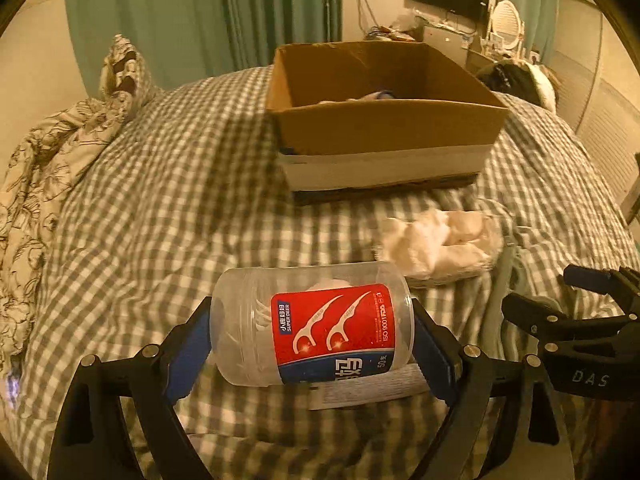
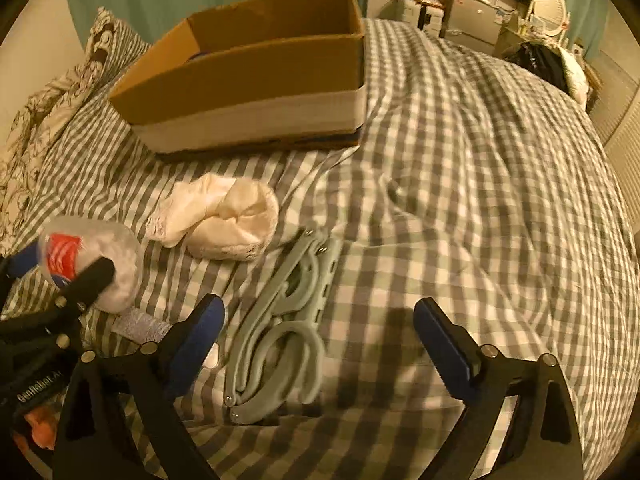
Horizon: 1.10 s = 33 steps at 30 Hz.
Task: Organize objects
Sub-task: 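Grasp the grey plastic hanger with the right gripper, then carry the floss container and the hanger into the box and open both grippers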
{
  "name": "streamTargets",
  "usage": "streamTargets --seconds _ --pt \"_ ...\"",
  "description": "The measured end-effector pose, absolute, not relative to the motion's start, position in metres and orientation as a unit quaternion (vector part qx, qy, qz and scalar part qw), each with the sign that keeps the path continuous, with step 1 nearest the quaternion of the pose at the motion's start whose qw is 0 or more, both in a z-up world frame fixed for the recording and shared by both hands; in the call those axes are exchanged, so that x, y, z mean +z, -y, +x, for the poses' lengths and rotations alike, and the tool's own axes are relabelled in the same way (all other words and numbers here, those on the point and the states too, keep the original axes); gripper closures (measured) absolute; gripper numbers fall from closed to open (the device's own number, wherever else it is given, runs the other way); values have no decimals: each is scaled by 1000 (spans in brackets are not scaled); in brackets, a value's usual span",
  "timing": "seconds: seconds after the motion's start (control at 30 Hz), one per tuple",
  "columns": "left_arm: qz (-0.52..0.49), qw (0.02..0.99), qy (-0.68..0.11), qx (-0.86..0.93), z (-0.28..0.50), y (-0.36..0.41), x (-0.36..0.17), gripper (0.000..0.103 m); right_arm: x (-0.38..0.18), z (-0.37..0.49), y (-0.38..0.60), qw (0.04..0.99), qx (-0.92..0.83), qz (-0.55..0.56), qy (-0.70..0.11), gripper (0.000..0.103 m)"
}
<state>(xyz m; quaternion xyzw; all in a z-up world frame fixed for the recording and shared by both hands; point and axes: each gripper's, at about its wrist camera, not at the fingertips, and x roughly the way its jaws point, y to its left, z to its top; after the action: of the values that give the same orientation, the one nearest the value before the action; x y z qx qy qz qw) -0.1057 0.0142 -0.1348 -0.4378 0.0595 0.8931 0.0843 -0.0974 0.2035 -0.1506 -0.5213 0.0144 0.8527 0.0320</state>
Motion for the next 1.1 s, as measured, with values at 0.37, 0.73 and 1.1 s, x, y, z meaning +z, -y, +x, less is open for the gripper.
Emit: streamTargets --seconds 0.37,0.73,1.1 --pt "-441 68 -49 893 -101 5 -129 11 -157 -91 -160 -11 846 -530 58 64" --pt "-439 54 -38 896 -87 21 -116 11 -130 -76 -160 -31 868 -496 20 87" --pt "-397 59 -38 915 -69 18 -69 11 -58 -53 -163 -41 908 -418 9 90"
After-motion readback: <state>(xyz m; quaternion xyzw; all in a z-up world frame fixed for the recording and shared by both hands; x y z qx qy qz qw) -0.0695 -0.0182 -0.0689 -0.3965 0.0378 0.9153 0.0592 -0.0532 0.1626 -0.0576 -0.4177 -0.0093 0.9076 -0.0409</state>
